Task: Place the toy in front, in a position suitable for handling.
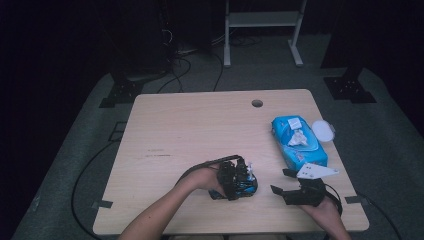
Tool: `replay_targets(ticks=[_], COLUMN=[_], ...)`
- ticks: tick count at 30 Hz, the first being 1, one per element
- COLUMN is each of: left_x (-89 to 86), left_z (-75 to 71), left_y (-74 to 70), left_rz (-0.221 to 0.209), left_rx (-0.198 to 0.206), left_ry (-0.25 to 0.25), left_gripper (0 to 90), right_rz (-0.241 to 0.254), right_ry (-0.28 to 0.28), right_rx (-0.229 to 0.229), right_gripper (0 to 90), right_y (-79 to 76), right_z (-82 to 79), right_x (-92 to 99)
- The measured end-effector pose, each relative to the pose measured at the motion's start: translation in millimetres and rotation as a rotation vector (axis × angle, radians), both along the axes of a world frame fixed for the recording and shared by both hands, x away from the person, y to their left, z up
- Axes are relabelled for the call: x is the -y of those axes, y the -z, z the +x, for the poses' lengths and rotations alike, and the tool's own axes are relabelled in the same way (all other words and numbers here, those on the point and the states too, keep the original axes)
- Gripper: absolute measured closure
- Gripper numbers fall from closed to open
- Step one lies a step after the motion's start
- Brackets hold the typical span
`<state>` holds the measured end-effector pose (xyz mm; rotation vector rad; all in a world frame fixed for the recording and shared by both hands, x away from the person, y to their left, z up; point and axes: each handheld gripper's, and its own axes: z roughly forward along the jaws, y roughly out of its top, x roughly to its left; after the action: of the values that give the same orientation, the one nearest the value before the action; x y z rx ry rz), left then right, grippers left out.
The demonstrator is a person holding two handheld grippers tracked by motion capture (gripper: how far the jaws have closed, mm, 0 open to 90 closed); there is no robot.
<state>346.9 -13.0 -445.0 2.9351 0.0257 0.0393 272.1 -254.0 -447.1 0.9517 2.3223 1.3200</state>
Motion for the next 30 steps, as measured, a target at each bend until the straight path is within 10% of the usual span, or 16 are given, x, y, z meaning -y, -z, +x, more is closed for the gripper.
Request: replay_targets(ticks=[17,30], left_x=[-14.1,-25.0], left_z=[-5.8,-8.5], left_y=[-26.5,-30.3], left_rz=[-0.223,-0.287], left_rx=[0.033,0.054], left_ry=[-0.053,-0.066], left_gripper=[19.2,17.7], right_rz=[-0.008,-0.087], right_ry=[0.13,0.275], right_rx=[0.109,0.152], right_gripper=[22.8,22.8], right_y=[-27.1,-47.4], right_z=[11.9,59.0], right_x=[14.9,39.2])
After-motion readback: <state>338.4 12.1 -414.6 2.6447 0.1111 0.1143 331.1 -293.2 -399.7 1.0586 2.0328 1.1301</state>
